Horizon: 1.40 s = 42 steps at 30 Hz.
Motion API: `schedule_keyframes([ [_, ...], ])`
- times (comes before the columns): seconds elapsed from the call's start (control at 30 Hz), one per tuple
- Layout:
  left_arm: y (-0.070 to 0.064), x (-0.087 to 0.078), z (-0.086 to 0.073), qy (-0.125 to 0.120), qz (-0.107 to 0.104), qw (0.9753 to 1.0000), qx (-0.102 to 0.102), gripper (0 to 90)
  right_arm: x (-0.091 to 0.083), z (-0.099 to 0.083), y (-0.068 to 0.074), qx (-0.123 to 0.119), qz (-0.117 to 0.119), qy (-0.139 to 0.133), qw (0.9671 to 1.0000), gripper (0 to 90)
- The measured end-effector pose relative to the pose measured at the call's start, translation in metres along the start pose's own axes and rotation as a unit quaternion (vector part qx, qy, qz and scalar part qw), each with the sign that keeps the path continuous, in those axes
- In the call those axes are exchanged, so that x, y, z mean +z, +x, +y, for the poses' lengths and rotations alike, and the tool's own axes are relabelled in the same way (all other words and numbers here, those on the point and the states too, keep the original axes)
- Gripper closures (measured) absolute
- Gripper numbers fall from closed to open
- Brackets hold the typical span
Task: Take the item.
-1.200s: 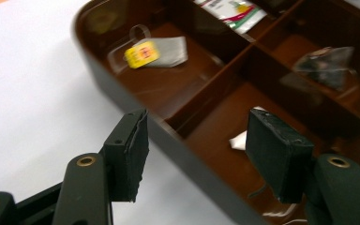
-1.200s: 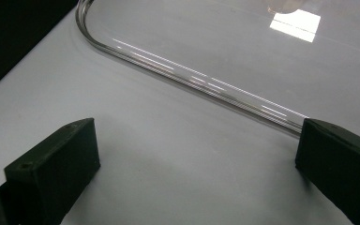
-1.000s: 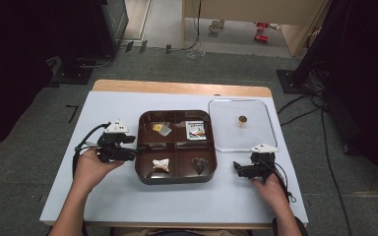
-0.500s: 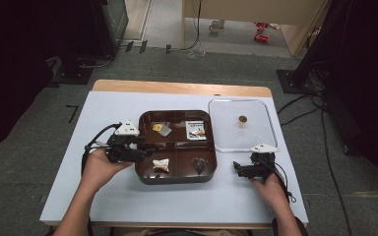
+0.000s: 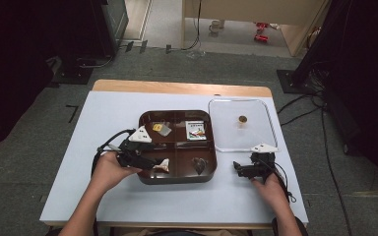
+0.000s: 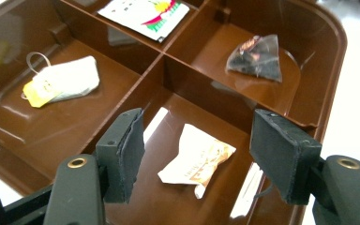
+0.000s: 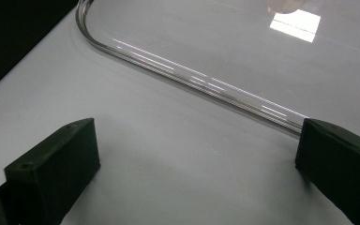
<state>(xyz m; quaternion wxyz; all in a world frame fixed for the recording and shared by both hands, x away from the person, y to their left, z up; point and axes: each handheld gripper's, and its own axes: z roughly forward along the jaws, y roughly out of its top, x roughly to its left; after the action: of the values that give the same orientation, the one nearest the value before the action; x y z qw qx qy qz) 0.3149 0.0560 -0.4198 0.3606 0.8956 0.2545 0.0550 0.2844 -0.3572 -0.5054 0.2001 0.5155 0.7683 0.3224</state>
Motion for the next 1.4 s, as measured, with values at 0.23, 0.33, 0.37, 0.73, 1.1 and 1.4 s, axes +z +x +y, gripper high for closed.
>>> schedule_keyframes([
  [0.23,-0.002,0.017,-0.003,0.034,-0.003,0.9994,0.012,39.5,0.0,0.0,0.0,0.0,0.0,0.001,1.0,0.0],
  [0.33,-0.003,0.022,-0.003,0.044,-0.001,0.9988,0.02,40.0,0.0,0.0,0.0,0.0,0.0,0.001,1.0,0.0],
  [0.37,-0.004,0.025,-0.003,0.055,0.003,0.9982,0.026,40.2,0.0,0.0,0.0,0.0,0.0,0.0,1.0,0.0],
  [0.73,-0.006,0.036,-0.003,0.096,0.007,0.9947,0.038,42.0,0.0,0.0,0.0,0.0,0.0,0.001,1.0,0.0],
  [1.1,-0.013,0.049,0.0,0.146,0.02,0.9866,0.069,43.3,0.0,0.0,0.0,0.0,0.0,0.001,1.0,0.0],
  [1.4,-0.011,0.054,0.0,0.16,0.016,0.9854,0.056,51.2,0.0,0.0,0.0,0.0,0.0,0.001,1.0,0.0],
])
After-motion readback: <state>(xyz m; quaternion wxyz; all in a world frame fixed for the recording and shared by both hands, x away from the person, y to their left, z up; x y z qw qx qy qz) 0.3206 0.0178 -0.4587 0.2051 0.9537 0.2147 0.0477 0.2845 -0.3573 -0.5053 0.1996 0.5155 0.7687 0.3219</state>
